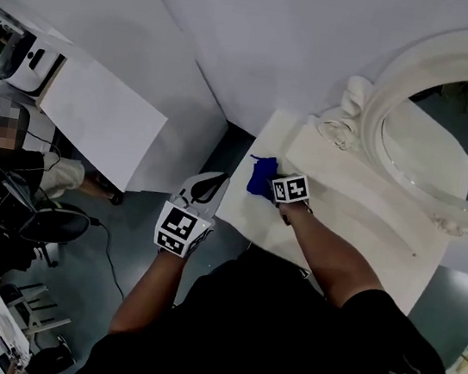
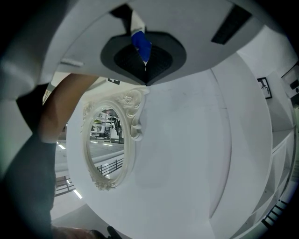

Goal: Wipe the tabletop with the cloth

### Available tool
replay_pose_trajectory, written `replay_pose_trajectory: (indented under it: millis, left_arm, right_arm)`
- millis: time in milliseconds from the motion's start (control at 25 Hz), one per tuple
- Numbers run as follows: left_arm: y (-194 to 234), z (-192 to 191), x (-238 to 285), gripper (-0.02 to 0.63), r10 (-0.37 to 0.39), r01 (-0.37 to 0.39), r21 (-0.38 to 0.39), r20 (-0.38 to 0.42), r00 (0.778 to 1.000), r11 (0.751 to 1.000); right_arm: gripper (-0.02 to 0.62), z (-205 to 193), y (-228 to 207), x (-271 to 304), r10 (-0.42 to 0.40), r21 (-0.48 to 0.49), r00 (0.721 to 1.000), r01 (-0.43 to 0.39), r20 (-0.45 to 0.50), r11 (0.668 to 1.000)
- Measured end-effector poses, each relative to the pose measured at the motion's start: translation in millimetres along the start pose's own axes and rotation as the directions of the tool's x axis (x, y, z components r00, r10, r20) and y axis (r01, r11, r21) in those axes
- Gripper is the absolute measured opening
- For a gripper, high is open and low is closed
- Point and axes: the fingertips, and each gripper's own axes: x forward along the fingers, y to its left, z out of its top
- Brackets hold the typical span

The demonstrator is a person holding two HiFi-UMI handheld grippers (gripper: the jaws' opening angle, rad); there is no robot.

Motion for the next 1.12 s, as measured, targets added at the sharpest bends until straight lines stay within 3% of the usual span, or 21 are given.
replay_pose_trajectory:
  millis: [560, 1120]
  left_arm:
    - [-66.5, 30.4, 34.0, 0.011, -0.126, 0.125, 0.049, 0.023, 0.992, 0.991]
    - [-161.2, 59.4, 83.5, 0.011, -0.273, 0.269, 0.114, 0.026, 0.962, 0.956]
  right_arm:
    - [0.057, -66.7, -60.7, -82.4, -0.115, 0.085, 0.993, 0.115, -0.001, 0.99]
    - [0.057, -152.5, -149.9, -185.0, -0.253, 0.227, 0.967, 0.251, -0.017, 0.941]
